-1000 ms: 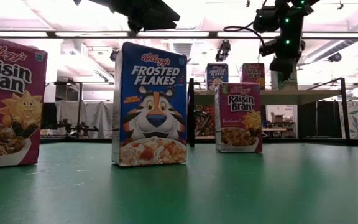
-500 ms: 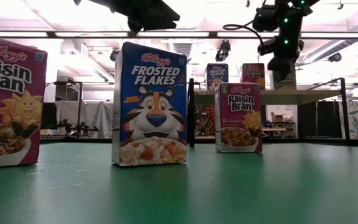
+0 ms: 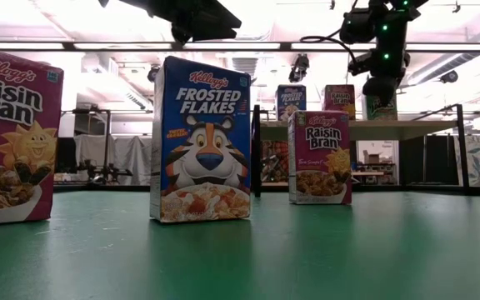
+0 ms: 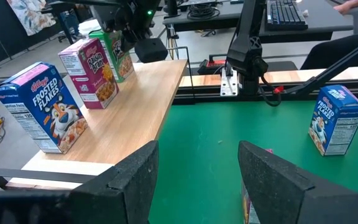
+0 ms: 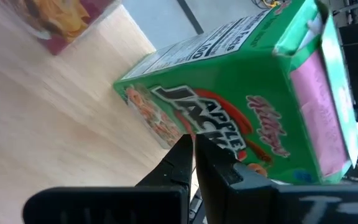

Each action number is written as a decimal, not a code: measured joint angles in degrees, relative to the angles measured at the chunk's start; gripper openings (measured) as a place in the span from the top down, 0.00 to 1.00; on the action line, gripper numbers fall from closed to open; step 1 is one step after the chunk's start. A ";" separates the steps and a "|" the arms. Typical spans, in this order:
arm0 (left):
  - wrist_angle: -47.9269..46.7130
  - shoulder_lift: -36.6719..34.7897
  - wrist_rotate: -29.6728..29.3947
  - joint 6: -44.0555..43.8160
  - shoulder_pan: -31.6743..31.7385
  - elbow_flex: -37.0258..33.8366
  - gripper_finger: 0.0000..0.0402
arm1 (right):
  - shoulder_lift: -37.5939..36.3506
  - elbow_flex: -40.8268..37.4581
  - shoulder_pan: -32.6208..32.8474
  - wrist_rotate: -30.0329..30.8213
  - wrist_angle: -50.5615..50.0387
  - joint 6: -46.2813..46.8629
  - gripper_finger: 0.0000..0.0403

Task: Stack cereal on shelf
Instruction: Put the top green cereal box on the shelf, then adjust the pink cereal box on the shelf

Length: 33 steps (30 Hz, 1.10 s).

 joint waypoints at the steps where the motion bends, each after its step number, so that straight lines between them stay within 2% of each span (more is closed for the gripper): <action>1: -0.01 0.00 0.00 0.04 0.00 0.00 0.49 | -0.21 0.00 0.27 -0.58 -0.27 0.61 0.98; 3: -0.17 0.00 -0.01 0.17 0.00 0.00 0.49 | -1.00 0.00 1.36 -3.19 -0.49 2.56 0.98; 8: -0.94 0.00 0.01 0.20 0.00 0.00 0.49 | -5.02 -0.12 6.17 -14.15 -0.10 8.28 0.98; 13: -1.46 0.00 0.01 -0.37 -0.20 0.00 0.49 | -11.47 -4.54 15.43 -17.89 4.32 12.18 0.98; 19: -2.04 0.42 0.02 -2.48 -2.07 0.00 0.49 | -20.91 -15.55 28.15 -18.04 12.93 18.30 0.98; 24: -2.21 2.61 0.13 -3.37 -4.20 0.00 0.49 | -26.34 -23.49 35.41 -17.62 20.19 23.26 0.98; 29: -1.50 3.84 0.29 -4.55 -5.01 0.00 0.49 | -27.60 -29.64 37.50 -13.35 29.33 28.21 0.98; 33: -0.20 3.93 0.15 -4.45 -4.98 -0.02 0.49 | -25.05 -30.91 37.29 -7.93 33.85 34.33 0.98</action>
